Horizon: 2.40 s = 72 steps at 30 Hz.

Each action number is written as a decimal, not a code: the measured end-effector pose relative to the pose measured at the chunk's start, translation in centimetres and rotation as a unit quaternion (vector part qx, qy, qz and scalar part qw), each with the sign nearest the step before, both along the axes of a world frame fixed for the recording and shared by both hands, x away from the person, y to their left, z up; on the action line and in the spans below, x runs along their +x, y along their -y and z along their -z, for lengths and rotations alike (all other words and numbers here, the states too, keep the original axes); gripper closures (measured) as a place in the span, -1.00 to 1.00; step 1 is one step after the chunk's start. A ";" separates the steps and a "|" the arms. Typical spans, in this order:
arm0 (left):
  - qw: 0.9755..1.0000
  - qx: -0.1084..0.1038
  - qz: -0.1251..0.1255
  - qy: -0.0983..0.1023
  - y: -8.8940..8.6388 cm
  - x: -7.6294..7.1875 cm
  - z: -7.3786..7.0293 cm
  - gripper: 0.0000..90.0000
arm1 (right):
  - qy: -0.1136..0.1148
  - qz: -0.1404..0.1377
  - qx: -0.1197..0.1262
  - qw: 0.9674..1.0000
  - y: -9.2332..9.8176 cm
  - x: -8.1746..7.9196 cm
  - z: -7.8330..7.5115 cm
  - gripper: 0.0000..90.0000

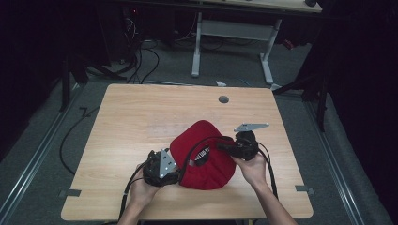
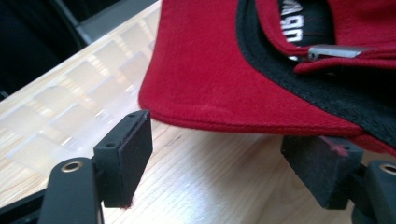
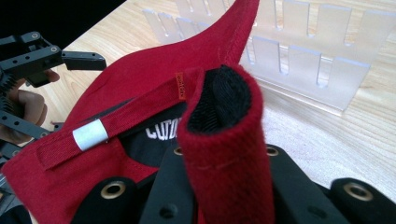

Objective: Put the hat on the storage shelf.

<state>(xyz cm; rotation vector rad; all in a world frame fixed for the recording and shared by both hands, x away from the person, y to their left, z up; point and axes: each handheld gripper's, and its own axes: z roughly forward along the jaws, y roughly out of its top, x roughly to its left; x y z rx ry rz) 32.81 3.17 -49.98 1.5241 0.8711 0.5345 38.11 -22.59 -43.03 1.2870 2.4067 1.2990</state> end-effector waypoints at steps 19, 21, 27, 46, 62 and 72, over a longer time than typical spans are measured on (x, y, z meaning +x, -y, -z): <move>1.000 0.000 0.019 0.008 0.4 -0.4 -0.3 -0.25 | -0.054 -0.045 0.042 0.997 -0.1 0.2 0.5 0.87; 1.000 0.013 0.018 0.017 0.8 -0.5 -0.2 -0.24 | -0.064 -0.054 0.051 0.995 -0.5 0.2 0.8 0.87; 1.000 0.010 0.024 0.014 0.8 -0.7 -0.3 -0.05 | -0.067 -0.067 0.056 0.994 -1.4 0.2 1.1 0.87; 0.997 0.042 0.064 0.009 -0.3 -2.1 -2.0 0.73 | -0.048 -0.055 0.099 0.992 -0.2 0.3 0.5 0.46; 0.997 0.055 0.054 0.003 -1.7 -2.5 -1.8 0.89 | -0.012 -0.006 0.162 0.987 3.0 0.1 -0.2 0.04; 0.999 0.022 0.028 -0.008 -3.3 -1.9 -2.7 0.90 | 0.022 0.026 0.171 0.985 5.0 -0.4 -0.2 -0.02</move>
